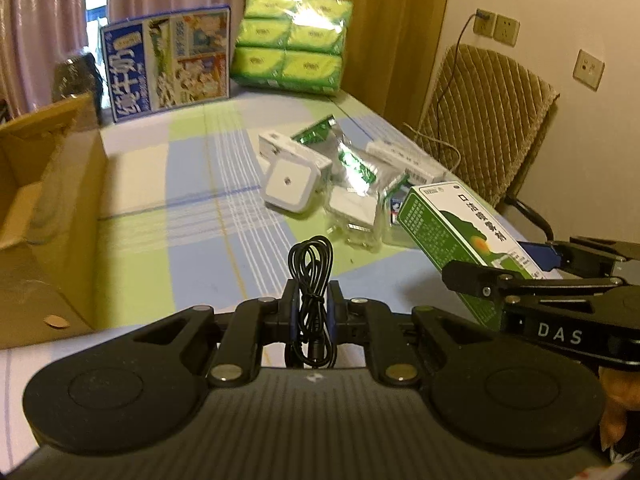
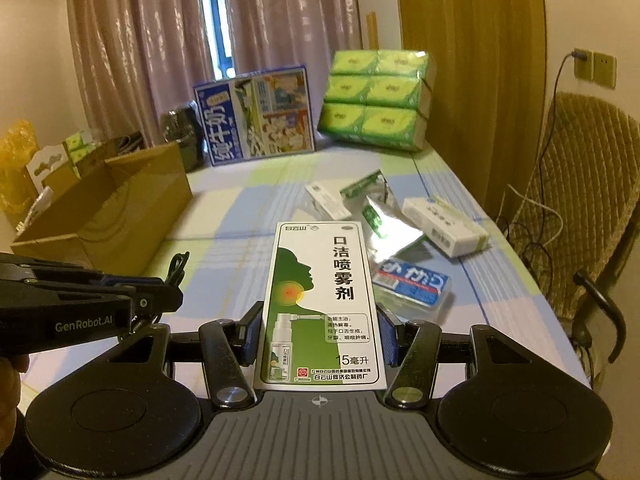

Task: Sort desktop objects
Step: 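Carry the cable with the left tool while the right tool carries the spray box to the cardboard box, then open both tools to drop the cable and spray box into the cardboard box, then move both tools back over the table toward the remaining items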

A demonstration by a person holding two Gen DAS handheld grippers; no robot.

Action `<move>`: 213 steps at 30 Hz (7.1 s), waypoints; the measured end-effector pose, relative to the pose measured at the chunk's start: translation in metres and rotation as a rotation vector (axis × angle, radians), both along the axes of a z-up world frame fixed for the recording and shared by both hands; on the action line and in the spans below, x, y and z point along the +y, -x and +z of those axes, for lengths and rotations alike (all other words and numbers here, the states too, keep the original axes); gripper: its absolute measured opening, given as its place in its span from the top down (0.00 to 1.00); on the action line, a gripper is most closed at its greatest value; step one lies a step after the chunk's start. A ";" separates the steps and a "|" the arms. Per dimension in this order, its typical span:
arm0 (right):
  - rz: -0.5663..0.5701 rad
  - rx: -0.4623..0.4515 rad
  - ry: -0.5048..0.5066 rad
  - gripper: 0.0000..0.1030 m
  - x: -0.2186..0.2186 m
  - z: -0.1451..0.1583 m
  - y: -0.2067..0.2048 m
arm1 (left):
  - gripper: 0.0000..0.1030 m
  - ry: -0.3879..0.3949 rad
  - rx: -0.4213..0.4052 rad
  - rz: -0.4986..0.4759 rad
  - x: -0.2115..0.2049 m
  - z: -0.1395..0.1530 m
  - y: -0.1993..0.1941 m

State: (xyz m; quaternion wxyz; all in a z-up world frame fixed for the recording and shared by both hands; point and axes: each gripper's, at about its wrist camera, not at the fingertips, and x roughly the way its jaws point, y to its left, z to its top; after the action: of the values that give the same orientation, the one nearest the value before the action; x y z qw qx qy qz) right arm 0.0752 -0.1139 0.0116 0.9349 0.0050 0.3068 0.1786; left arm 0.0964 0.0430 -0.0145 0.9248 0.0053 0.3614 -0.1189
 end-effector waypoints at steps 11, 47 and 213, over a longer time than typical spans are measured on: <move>0.038 -0.044 -0.001 0.49 0.030 0.047 0.024 | 0.90 -0.007 -0.068 0.045 0.020 0.054 0.029; 0.343 -0.015 -0.016 0.49 0.218 0.063 0.018 | 0.90 -0.099 -0.072 0.281 0.206 0.095 0.067; 0.242 0.181 0.259 0.02 -0.079 -0.030 -0.125 | 0.03 -0.129 0.023 -0.204 -0.043 -0.014 -0.086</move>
State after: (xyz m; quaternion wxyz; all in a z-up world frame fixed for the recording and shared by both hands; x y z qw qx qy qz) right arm 0.2003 -0.1928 -0.0184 0.8680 -0.1364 0.4084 0.2475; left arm 0.1828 0.0001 -0.0283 0.9015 0.1002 0.3763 -0.1888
